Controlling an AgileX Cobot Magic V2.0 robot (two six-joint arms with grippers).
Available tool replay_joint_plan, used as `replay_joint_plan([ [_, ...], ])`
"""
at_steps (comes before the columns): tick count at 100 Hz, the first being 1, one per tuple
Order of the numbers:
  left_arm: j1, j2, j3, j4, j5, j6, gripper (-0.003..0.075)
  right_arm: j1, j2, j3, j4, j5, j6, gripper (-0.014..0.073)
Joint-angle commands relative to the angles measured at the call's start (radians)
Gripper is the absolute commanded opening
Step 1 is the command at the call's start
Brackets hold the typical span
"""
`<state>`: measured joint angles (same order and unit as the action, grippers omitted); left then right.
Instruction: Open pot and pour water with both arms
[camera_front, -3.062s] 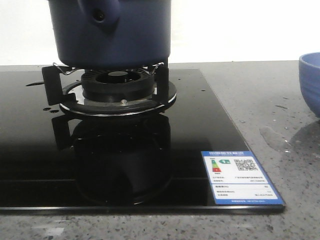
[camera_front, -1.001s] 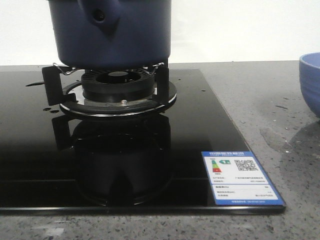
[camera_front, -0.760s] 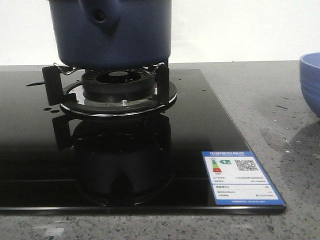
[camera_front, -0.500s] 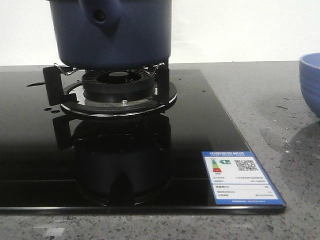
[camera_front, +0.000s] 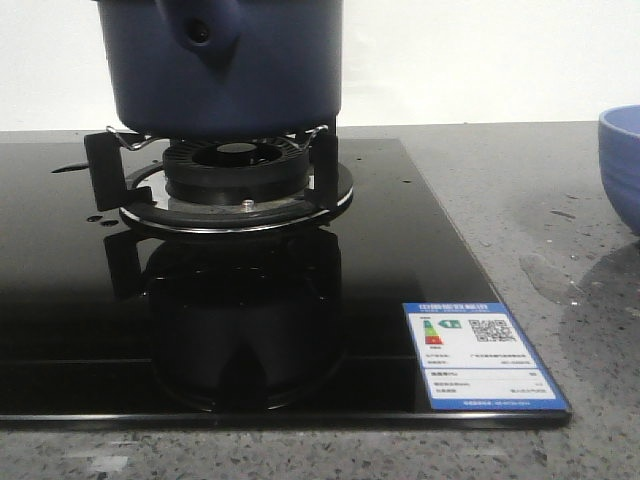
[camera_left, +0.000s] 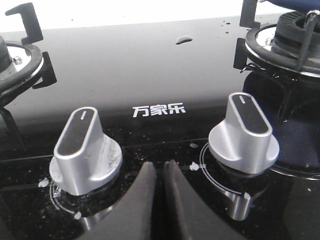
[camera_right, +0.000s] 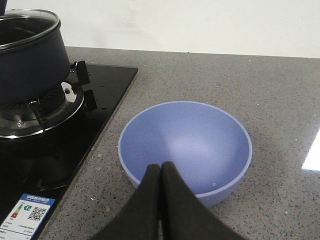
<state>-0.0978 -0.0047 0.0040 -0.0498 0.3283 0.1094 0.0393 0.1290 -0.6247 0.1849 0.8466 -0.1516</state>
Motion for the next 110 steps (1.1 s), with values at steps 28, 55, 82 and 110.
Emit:
replay_joint_plan([
  [28,0.003,-0.028,0.029,-0.011,-0.045,-0.012,-0.002,0.0,0.014,-0.021,0.006,-0.068,-0.011,-0.0069],
  [55,0.003,-0.028,0.029,-0.011,-0.045,-0.012,-0.002,0.0,0.014,-0.002,-0.024,-0.083,-0.011,-0.0069],
  [82,0.003,-0.028,0.029,-0.011,-0.045,-0.012,-0.002,-0.085,0.018,0.275,-0.423,-0.554,0.314,-0.0069],
  [110,0.003,-0.028,0.029,-0.011,-0.045,-0.012,-0.002,-0.16,-0.031,0.588,-0.386,-0.682,0.336,-0.0069],
])
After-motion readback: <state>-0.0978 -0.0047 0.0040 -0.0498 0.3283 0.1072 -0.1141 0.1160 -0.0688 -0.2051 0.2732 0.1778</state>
